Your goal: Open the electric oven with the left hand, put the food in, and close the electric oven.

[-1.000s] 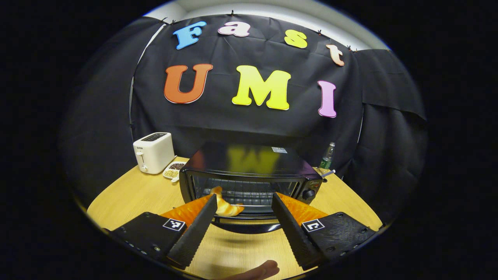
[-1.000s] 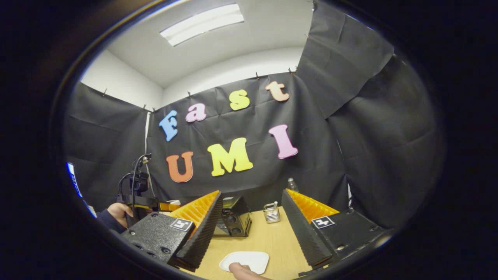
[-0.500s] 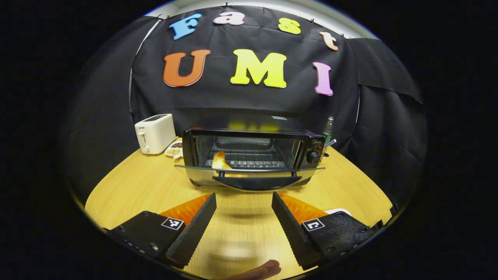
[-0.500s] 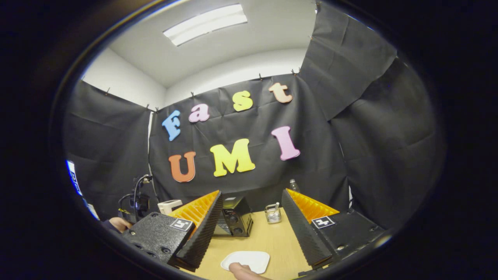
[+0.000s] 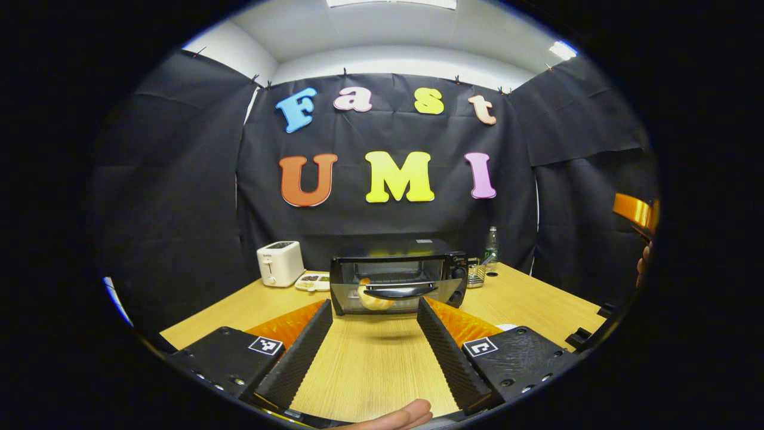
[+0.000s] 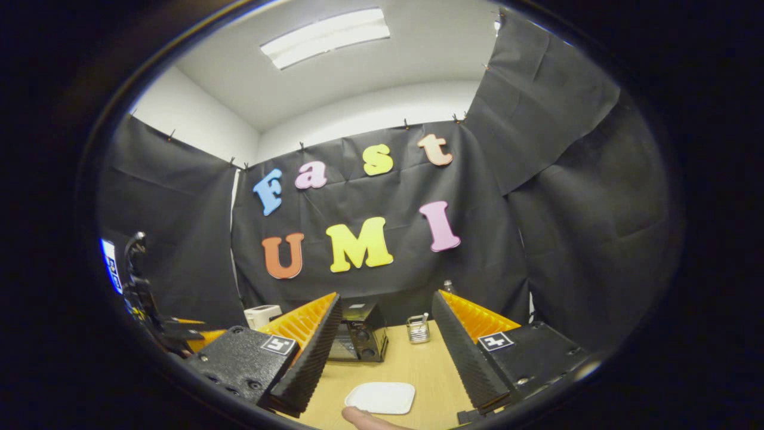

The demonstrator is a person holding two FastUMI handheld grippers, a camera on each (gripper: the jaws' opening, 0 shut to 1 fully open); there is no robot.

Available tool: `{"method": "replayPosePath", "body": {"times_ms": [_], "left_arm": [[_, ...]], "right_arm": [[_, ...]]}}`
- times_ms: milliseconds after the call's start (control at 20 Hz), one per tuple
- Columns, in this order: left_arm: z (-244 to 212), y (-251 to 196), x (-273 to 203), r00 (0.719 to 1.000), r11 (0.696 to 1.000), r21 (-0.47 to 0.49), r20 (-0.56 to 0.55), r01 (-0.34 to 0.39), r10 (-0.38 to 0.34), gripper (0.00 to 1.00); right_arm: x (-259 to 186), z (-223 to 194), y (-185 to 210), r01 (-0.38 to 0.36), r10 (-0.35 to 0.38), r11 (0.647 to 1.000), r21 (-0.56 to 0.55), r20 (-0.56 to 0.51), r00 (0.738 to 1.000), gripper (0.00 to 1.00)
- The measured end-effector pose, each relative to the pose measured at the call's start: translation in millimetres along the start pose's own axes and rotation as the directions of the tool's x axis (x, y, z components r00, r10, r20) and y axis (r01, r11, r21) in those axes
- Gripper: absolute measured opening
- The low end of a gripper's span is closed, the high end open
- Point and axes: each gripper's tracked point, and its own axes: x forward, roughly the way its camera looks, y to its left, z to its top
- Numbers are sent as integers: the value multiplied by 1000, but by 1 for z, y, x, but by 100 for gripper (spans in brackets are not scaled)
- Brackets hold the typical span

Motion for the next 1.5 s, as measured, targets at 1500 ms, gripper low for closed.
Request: {"method": "replayPosePath", "body": {"times_ms": [1500], "left_arm": [[74, -42, -71, 991, 999, -2, 128, 50, -49, 94]], "right_arm": [[-22, 9, 2, -9, 2, 989, -145, -50, 999, 100]]}}
